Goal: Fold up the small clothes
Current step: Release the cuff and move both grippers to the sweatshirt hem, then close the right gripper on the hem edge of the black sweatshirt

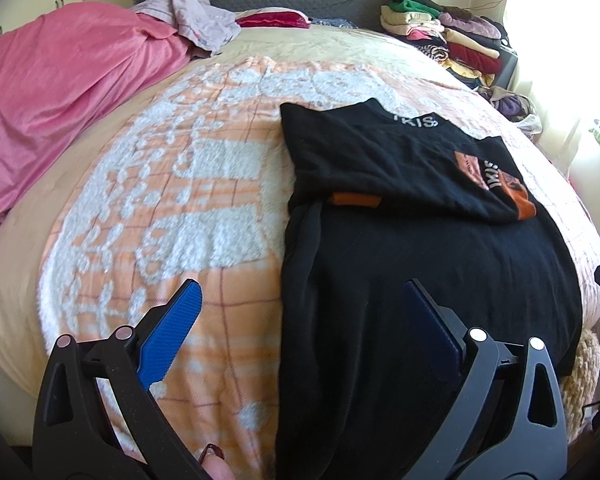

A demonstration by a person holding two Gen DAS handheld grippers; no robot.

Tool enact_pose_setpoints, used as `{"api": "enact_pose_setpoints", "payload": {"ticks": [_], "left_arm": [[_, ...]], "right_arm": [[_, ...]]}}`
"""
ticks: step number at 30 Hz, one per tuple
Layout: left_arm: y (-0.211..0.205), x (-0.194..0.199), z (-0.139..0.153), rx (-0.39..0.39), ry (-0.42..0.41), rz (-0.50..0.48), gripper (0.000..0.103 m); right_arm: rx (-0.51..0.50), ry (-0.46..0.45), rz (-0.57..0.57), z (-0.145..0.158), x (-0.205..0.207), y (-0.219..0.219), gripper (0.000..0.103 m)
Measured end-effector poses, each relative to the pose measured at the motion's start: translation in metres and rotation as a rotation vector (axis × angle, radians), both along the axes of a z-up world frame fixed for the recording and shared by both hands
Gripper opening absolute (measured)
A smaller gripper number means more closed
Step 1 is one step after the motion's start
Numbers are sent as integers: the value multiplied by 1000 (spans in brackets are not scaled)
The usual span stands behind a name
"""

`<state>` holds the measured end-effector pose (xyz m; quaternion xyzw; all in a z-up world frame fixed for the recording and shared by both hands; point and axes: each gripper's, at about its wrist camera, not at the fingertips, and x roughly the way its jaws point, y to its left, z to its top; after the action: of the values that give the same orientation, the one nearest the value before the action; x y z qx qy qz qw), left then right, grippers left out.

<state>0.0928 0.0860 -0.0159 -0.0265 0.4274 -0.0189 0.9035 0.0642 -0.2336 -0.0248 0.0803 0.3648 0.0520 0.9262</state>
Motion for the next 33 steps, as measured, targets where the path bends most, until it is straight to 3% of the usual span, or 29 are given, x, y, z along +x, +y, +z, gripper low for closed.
{"api": "enact_pose_setpoints", "payload": {"ticks": [21,30,33], "left_arm": [[31,-46,-22,-42,49,36,93],[29,-56,-27,-57,62,12,85],[31,-57,-28,-88,71,9,75]], "right_arm": [[-15,57,-11,-21,-30,-17,96],[0,101,-15,-35,-38,-25,96],[0,121,-21,-41,-40,-30,96]]}}
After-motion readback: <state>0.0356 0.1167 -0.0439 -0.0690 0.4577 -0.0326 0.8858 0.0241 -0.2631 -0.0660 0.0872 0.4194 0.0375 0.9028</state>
